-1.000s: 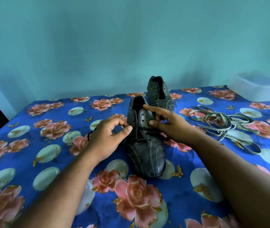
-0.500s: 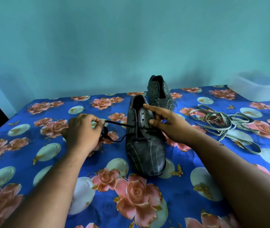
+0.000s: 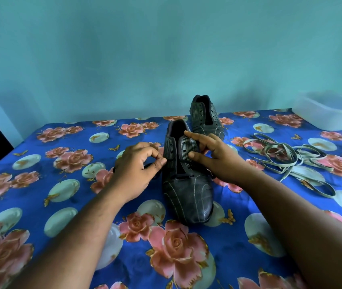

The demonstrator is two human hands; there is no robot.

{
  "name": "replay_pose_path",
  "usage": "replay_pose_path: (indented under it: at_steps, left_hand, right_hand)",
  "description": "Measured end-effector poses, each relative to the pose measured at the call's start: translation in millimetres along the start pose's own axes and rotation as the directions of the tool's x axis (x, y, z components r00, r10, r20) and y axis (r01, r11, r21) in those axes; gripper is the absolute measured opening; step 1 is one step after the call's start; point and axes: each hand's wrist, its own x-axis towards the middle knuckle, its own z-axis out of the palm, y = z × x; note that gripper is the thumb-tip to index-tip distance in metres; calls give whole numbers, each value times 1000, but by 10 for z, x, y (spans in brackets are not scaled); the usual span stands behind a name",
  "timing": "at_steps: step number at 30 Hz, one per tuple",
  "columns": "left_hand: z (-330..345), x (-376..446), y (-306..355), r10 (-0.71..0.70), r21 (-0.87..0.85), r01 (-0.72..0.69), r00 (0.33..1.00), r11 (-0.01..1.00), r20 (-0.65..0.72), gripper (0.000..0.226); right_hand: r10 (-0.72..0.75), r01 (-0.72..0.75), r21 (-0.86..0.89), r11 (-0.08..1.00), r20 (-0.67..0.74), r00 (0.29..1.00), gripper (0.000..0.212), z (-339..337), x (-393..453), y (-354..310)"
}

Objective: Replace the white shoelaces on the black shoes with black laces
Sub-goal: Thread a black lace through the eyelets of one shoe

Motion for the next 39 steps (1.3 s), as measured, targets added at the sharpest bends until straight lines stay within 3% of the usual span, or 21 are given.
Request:
replay_pose_path:
  at_steps: [4,7,9,11,13,15,17,23,26,29,31,35,37,39]
  left_hand:
    - [-144,21,-86,-106,298,163,974,941,-199,14]
    - [-282,25,-229,-280,344,377,912,860,-298,18]
    - [-320,13,-261,-316,327,413,897,850,-310,17]
    - [-285,13,-208,-254,361,351,923,864,-290,19]
    - [-208,19,-95,-128,356,203,966,912,-223,37]
    - [-116,6,26,-23,214,47,993,976,-112,49]
    - [-4,-12,49,12,79,-10,1000,997,-23,47]
    - [-9,1,25,-42,-31,41,999,999,-16,29]
    - [-123,-2,-1,-170,-67,164,981,984,-98,17]
    - [-211,4,-59,-354,-71,347,913,935,-202,18]
    - [-229,8,-89,-391,47,417,882,908,-263,22]
    - [-167,0,-37,-226,175,277,937,945,-264,17]
    - [-131,-10,1,-149,138,175,972,975,-181,35]
    - [-89,-28,58,-78,19,79,995,997,-60,47]
  right_hand:
    - [20,-21,35,999,20,1000,55,-21,-2,33]
    - [28,-29,48,998,28,999,55,-14,1,46]
    - [37,-38,60,997,27,999,55,-16,4,45]
    - [38,-40,63,997,23,999,55,-21,6,37]
    - [24,-24,54,998,8,1000,55,-16,4,28]
    - [19,-18,61,998,-14,1000,56,-6,2,16]
    - [21,-20,54,998,-18,1000,58,-1,0,0]
    - [43,-44,44,998,32,999,62,8,3,-4]
    - [48,-50,38,998,47,998,62,2,-7,-21]
    - [68,-72,48,996,69,995,61,-19,-15,-28]
    - [63,-65,33,997,63,996,61,-22,-13,-41]
    - [17,-17,15,1000,-22,1000,45,-86,-18,-129]
    - [-24,25,15,1000,-65,998,20,-159,-29,-234]
    - [-46,46,-2,999,-4,999,8,-208,-47,-343]
